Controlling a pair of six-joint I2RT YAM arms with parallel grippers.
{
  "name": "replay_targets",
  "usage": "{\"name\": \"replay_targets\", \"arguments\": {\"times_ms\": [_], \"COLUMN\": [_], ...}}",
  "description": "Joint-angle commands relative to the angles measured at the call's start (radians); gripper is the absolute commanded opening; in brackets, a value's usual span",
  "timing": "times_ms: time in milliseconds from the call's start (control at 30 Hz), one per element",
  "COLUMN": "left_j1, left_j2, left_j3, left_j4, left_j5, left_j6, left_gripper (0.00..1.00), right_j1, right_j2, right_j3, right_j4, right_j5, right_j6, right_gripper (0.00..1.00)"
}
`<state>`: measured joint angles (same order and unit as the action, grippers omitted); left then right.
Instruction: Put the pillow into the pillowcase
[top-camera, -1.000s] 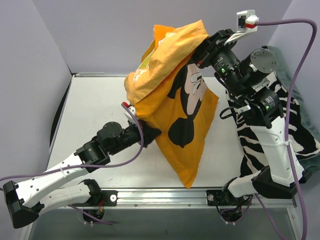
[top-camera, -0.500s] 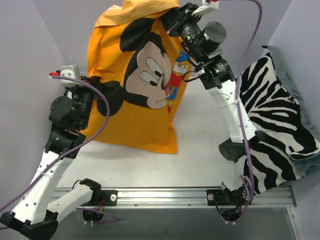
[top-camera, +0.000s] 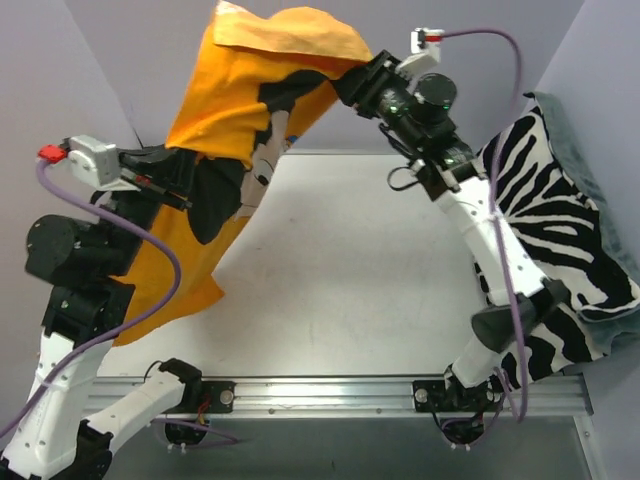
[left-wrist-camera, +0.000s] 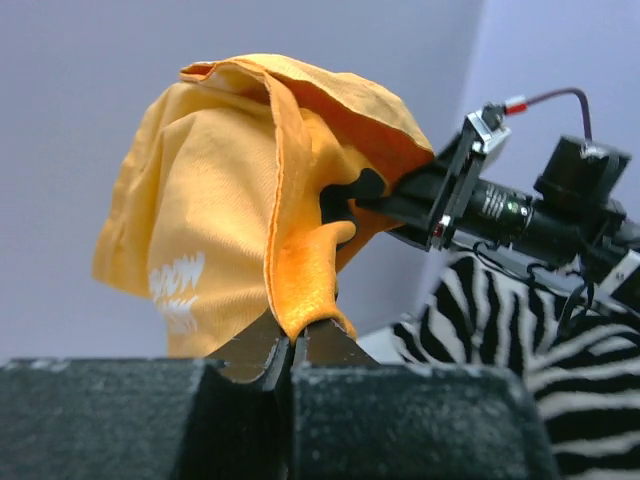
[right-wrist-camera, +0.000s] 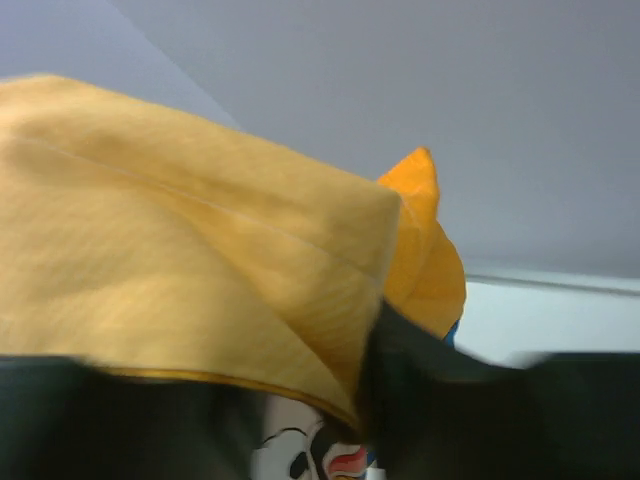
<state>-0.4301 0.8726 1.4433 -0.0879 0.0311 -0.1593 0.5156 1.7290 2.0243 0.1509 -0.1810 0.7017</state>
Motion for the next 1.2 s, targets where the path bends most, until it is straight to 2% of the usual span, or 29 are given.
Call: {"name": "replay_targets", "arguments": {"times_ms": [0,33,67,100,167,233,333,433,500,533,567,600,633,700,733,767,833,867,967,1067,1167], "left_j1": [-0.071,-0.132,-0.273,-0.348,-0.503,-0.57,-0.662,-0.664,-0.644,-0.615,-0.59,-0.566,-0.508,-0.46,-0.409,-0.398,-0.395,-0.397,-0.398,-0.398,-0.388], "left_j2": [0.08,0.094,0.117,0.185,0.28,0.416,0.526,0.536,0.505,0.493,0.476,0.429,0.398,0.3,0.269,0.244,0.203,0.195,0.181,0.222,0.351], "left_j3": [-0.172,-0.235,-0.282,-0.352,-0.388,-0.432,-0.461,-0.475,-0.471,-0.468,-0.472,-0.477,-0.478,-0.46,-0.449,-0.443,-0.432,-0.438,-0.527,-0.621,-0.655], "left_j4": [-0.035,-0.039,-0.052,-0.055,-0.055,-0.023,0.042,0.039,-0.053,-0.137,-0.166,-0.188,-0.222,-0.257,-0.282,-0.294,-0.369,-0.397,-0.473,-0.539,-0.569], "left_j5": [0.263,0.219,0.169,0.095,0.075,0.136,0.197,0.187,0.156,0.098,0.066,0.05,0.04,0.053,0.09,0.14,0.136,0.133,0.142,0.144,0.135], "left_j6": [-0.138,-0.12,-0.059,-0.021,0.012,-0.002,-0.075,-0.074,-0.024,0.025,0.043,0.056,0.064,0.034,-0.023,-0.057,-0.167,-0.21,-0.368,-0.469,-0.506], "left_gripper": [0.0,0.0,0.01,0.03,0.03,0.03,0.11,0.22,0.27,0.29,0.36,0.5,0.58,0.73,0.94,0.97,0.97,0.97,0.95,0.92,0.84], "right_j1": [-0.084,-0.142,-0.167,-0.21,-0.334,-0.385,-0.384,-0.381,-0.374,-0.374,-0.374,-0.373,-0.371,-0.365,-0.352,-0.345,-0.313,-0.304,-0.293,-0.296,-0.295], "right_j2": [-0.296,-0.339,-0.415,-0.452,-0.563,-0.601,-0.637,-0.66,-0.672,-0.672,-0.658,-0.646,-0.628,-0.547,-0.517,-0.466,-0.422,-0.384,-0.31,-0.27,-0.256], "right_j3": [-0.16,-0.205,-0.278,-0.315,-0.424,-0.441,-0.456,-0.53,-0.605,-0.628,-0.648,-0.665,-0.689,-0.7,-0.711,-0.717,-0.723,-0.722,-0.719,-0.749,-0.837], "right_j4": [-0.146,-0.233,-0.373,-0.426,-0.5,-0.533,-0.557,-0.559,-0.559,-0.565,-0.57,-0.568,-0.574,-0.59,-0.605,-0.613,-0.654,-0.675,-0.783,-0.864,-0.896], "right_j5": [0.082,0.124,0.171,0.248,0.276,0.313,0.301,0.223,0.148,0.115,0.056,0.008,-0.032,-0.136,-0.159,-0.182,-0.192,-0.184,-0.152,-0.112,-0.133], "right_j6": [-0.077,-0.12,-0.145,-0.159,-0.168,-0.189,-0.24,-0.24,-0.243,-0.245,-0.245,-0.24,-0.24,-0.243,-0.251,-0.26,-0.301,-0.318,-0.372,-0.41,-0.412], "right_gripper": [0.78,0.99,1.0,1.0,1.0,1.0,1.0,1.0,0.99,0.98,0.95,0.93,0.91,0.79,0.76,0.67,0.63,0.58,0.51,0.49,0.46]}}
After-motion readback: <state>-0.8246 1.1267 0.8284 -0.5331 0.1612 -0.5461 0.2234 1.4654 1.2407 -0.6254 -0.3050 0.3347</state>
